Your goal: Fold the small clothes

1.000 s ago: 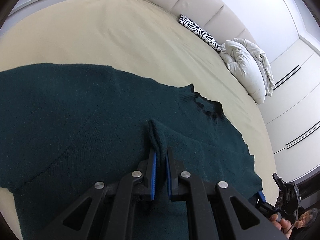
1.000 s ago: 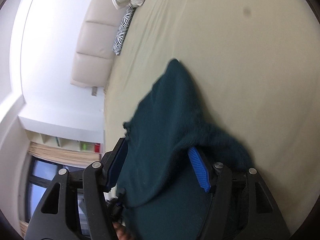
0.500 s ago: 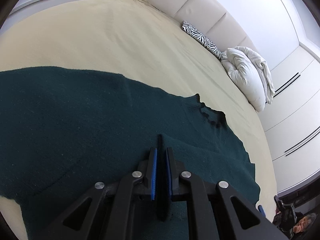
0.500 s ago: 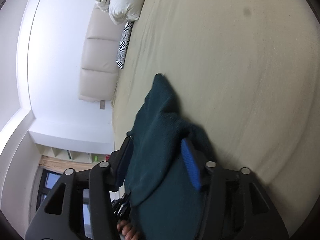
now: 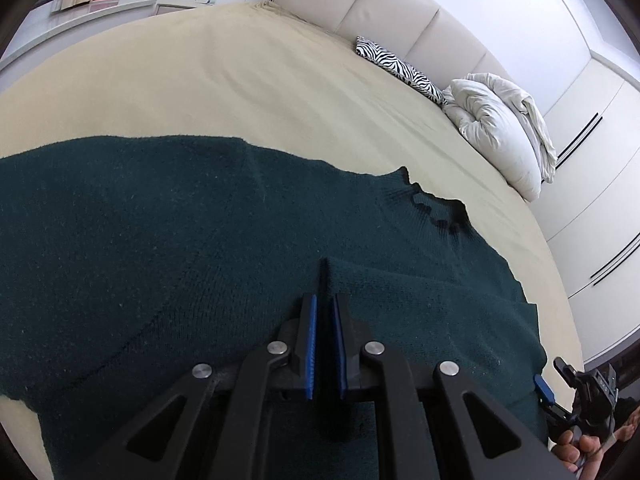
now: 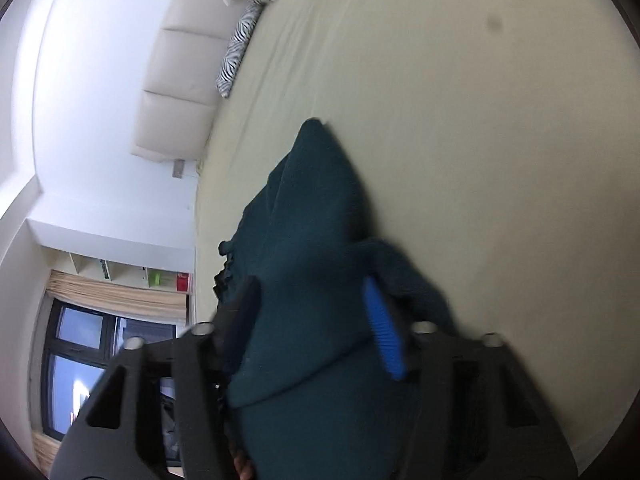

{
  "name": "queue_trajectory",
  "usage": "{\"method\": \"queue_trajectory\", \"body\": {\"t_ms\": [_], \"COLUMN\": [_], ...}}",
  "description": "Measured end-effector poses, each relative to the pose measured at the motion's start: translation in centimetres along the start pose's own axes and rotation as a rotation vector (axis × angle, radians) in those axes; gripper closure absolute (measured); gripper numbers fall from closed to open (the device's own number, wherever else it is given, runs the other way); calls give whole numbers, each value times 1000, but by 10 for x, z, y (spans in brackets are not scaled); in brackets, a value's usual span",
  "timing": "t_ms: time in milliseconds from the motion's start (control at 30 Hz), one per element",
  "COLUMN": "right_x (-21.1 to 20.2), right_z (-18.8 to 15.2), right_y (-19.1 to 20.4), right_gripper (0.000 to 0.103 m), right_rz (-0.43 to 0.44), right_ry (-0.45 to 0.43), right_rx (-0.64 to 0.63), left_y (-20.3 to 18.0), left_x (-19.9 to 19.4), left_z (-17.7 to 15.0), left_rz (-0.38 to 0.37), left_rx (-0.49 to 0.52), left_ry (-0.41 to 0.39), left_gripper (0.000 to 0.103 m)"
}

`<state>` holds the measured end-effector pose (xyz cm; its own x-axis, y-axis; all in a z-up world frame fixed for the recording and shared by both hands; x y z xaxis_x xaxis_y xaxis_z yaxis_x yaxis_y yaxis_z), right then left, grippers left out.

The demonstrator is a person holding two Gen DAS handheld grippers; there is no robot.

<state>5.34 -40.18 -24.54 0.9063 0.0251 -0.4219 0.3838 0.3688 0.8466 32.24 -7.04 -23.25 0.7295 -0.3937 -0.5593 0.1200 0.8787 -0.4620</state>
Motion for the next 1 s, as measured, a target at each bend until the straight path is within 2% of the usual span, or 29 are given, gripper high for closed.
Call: {"method": "queue_trajectory", "body": {"t_ms": [100,167,233,333,367,400,467,533,567,600,700,733,833,867,933,967,1000], "right_x": [-19,-27,-21,2,15,27,48,37,27,20,-6,-11,-12,-7,12,17,14], "right_z": [7,20,30,39,41,41,33,34,32,29,33,36,47,45,30,24,24], "right_y": [6,24,51,83,83,73,34,28,30,31,33,36,60,65,53,45,49], "right_gripper": [61,52,44,42,41,41,41,51,51,51,49,45,34,31,12,13,14], "right_rz": [-39,-49,-12,79,72,30,-67,32,70,73,19,9,40,45,22,-9,-13], "right_ry": [-23,-71,-83,-34,-22,-15,27,-44,-48,-45,-50,-56,-82,-70,14,37,24], "right_rx": [-17,-92,-142,-157,-158,-152,-103,-112,-130,-142,-155,-149,-143,-138,-110,-155,-229], "left_y": [4,5,5,4,4,5,5,4,4,5,5,6,7,7,7,9,10], "left_x": [1,1,2,1,1,1,1,1,1,0,-1,-2,-5,-10,-24,-41,-56], "left_z": [-1,-2,-3,-4,-4,-5,-5,-6,-6,-6,-6,-5,-3,-2,3,9,16], "left_rz": [-19,-26,-27,-31,-32,-33,-32,-29,-32,-34,-46,-50,-65,-65,-55,-48,-57], "left_rx": [-12,-13,-8,-2,-1,-1,3,9,7,5,-15,-24,-52,-58,-77,-100,-111], "left_ry": [-9,-15,-20,-30,-32,-34,-38,-43,-45,-46,-50,-48,-37,-29,-28,-48,-75], "left_gripper": [92,92,92,92,91,91,91,91,91,91,91,91,90,86,72,55,43]}}
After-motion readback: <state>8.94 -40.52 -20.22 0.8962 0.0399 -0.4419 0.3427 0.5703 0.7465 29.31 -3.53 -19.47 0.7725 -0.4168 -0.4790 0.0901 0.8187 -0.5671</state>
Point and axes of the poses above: each gripper's, at about its wrist camera, not at the fingertips, and x roughly the way its jaws point, y to its left, z to its top, the point moved 9 cm from there along x, roughly the way its jaws point, and after that the axes turned 14 degrees about -y, right-handed, at the moved point
